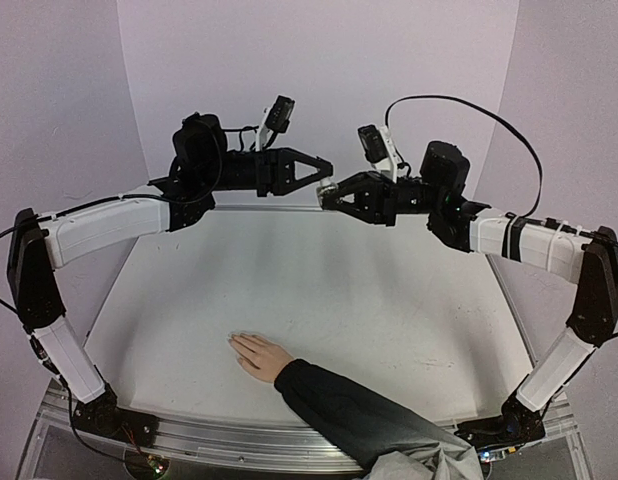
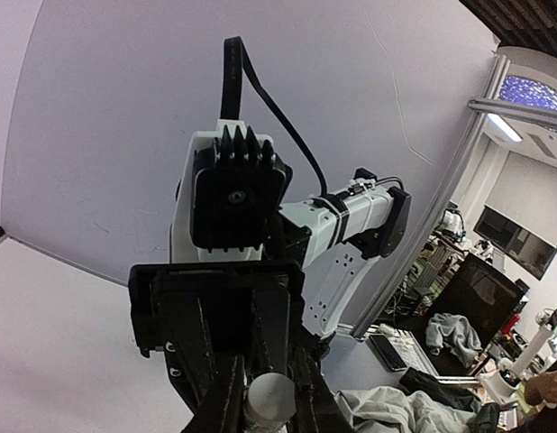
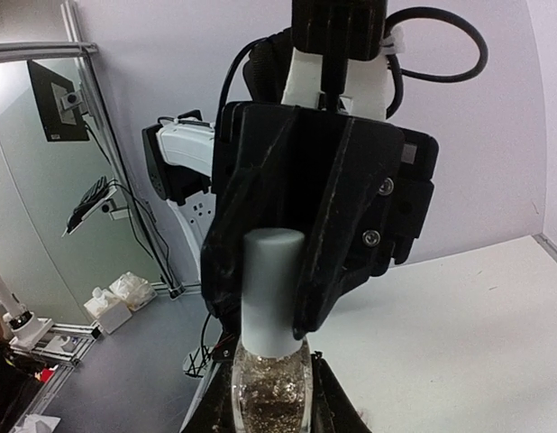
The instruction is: Paint the nails
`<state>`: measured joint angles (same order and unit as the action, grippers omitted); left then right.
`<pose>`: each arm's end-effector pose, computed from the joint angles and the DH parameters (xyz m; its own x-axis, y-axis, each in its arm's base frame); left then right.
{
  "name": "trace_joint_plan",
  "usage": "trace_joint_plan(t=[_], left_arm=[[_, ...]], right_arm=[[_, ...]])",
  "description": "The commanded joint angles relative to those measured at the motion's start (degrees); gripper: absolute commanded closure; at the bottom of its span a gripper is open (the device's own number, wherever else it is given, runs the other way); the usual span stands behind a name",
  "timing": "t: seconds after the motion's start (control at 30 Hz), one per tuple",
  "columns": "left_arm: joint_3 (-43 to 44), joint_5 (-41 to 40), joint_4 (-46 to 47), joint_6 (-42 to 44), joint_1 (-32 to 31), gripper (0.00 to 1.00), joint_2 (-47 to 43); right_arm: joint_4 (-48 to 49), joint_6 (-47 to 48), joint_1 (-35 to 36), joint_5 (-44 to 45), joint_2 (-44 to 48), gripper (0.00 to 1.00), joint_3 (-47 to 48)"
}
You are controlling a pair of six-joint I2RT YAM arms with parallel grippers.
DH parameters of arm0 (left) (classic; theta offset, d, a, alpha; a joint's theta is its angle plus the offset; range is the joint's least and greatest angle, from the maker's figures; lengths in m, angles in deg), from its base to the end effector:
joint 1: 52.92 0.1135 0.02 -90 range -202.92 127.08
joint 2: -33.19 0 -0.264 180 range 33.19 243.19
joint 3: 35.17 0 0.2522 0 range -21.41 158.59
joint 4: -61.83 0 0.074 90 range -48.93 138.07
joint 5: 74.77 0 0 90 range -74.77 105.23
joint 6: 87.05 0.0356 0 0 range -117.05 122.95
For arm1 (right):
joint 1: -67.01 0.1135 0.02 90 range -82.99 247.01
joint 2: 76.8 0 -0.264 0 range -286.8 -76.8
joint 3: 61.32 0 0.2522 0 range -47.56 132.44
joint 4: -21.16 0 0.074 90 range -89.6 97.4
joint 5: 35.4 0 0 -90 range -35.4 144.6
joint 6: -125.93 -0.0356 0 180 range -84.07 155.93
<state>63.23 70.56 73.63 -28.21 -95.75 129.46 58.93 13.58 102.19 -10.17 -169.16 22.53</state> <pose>0.2678 -0.2882 0.4080 -0.3519 -0.0751 -0.9330 0.9232 -0.1921 -0.3328 0.2741 0.2326 0.3835 0.0308 0.2200 -0.9750 -0.9756 -0.2054 -0.0772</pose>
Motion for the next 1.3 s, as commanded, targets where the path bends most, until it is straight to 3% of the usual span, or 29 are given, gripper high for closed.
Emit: trace_joint_plan(t=[0.0,0.07,0.13,0.2,0.27,0.33,0.47,0.57,0.63,0.73,0.87,0.97,1.13,1.27], left_arm=[[1.94,-4.63,-1.47,2.20,-0.62,0.99,-1.73],[1.34,-16.26,-9.48,8.65,-1.63,1.00,-3.97],[0.58,-36.13,-17.62,14.00,-4.53,1.00,-6.23],[0.82,-50.15,-21.51,14.09,-6.64,1.00,-6.50],[2.39,-54.60,-23.67,12.53,-7.32,1.00,-5.15],[4.36,-54.36,-24.81,10.89,-7.42,1.00,-3.53],[6.14,-49.91,-25.21,9.67,-7.36,0.95,-2.29],[6.09,-41.50,-25.21,9.37,-5.57,0.62,-3.15],[5.74,-34.12,-25.21,7.62,-3.21,0.40,-4.08],[4.83,-25.09,-25.08,7.43,-0.36,0.27,-6.43],[3.03,-16.46,-24.01,11.47,0.88,0.18,-10.30],[-1.51,-14.59,-18.44,11.13,1.35,0.15,-13.05],[-1.60,-6.10,-7.99,3.67,2.05,0.15,-10.22],[0.34,0.78,-2.25,-0.10,1.68,0.22,-6.65]], right_arm=[[2.54,3.26,0.12,7.56,1.07,1.00,2.22],[-3.96,8.99,0.53,20.19,2.13,1.00,2.16],[-10.69,15.53,3.77,53.13,2.84,1.00,2.58],[-9.16,22.43,9.15,83.51,1.91,1.00,1.37],[-2.57,28.78,11.46,95.42,-1.20,1.00,1.23],[-1.16,30.71,12.00,97.92,-3.29,1.00,3.11],[-1.34,29.76,12.11,89.20,-3.58,1.00,4.39],[-1.12,29.39,11.55,79.19,-1.49,1.00,2.24],[-2.60,28.59,10.43,67.17,0.37,1.00,0.92],[-7.25,25.21,7.33,47.72,2.81,1.00,0.42],[-8.24,15.98,2.33,21.38,4.78,1.00,0.04],[-8.10,12.51,1.57,9.40,4.83,1.00,1.14],[-7.29,8.43,1.56,-0.73,2.60,1.00,4.57],[-5.92,6.17,1.57,-3.20,0.98,1.00,6.28]])
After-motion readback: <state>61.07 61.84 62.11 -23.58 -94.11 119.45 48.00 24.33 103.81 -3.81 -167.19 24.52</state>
